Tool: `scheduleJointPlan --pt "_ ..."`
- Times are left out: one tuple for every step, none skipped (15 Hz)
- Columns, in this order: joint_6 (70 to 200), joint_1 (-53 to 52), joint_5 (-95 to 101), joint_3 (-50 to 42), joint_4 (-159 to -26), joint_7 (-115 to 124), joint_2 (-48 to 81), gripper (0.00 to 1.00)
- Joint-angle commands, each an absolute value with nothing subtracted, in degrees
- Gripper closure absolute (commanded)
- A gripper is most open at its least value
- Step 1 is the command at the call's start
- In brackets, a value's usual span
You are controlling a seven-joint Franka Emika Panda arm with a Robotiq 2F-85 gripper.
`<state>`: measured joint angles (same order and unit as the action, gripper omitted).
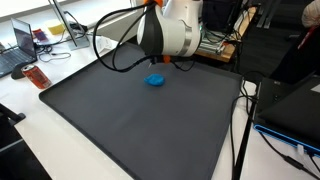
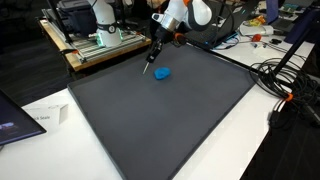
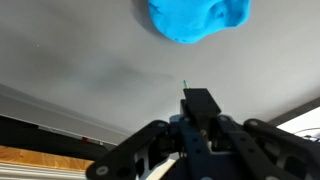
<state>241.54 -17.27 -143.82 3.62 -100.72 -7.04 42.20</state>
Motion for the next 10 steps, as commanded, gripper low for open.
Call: scheduleJointPlan --pt "242.55 -18.60 -143.82 2.05 -100.53 -6.43 42.38 0.97" --pt "242.54 -17.27 -143.82 3.58 -100.85 -7.29 41.44 0.97" --pt "242.53 -15.92 -143.82 5.13 -101.23 -7.99 40.30 0.97" --pt "242.46 -14.78 -143.82 6.44 -101.59 -8.35 39.28 0.97" --pt "242.40 -12.64 -143.25 8.89 -102.33 -8.06 37.71 0.97" --pt "241.97 -11.39 -143.77 10.24 -102.75 -8.80 36.15 0.97" --pt "241.76 -9.51 -143.76 12.32 -103.26 -8.67 34.77 0.97" --pt "241.76 -7.90 -143.76 14.02 -103.75 -8.40 33.44 0.97" --pt "241.75 -5.89 -143.76 16.20 -104.20 -8.23 32.21 0.97" --pt "241.73 -3.76 -143.76 18.55 -104.29 -8.32 31.27 0.97"
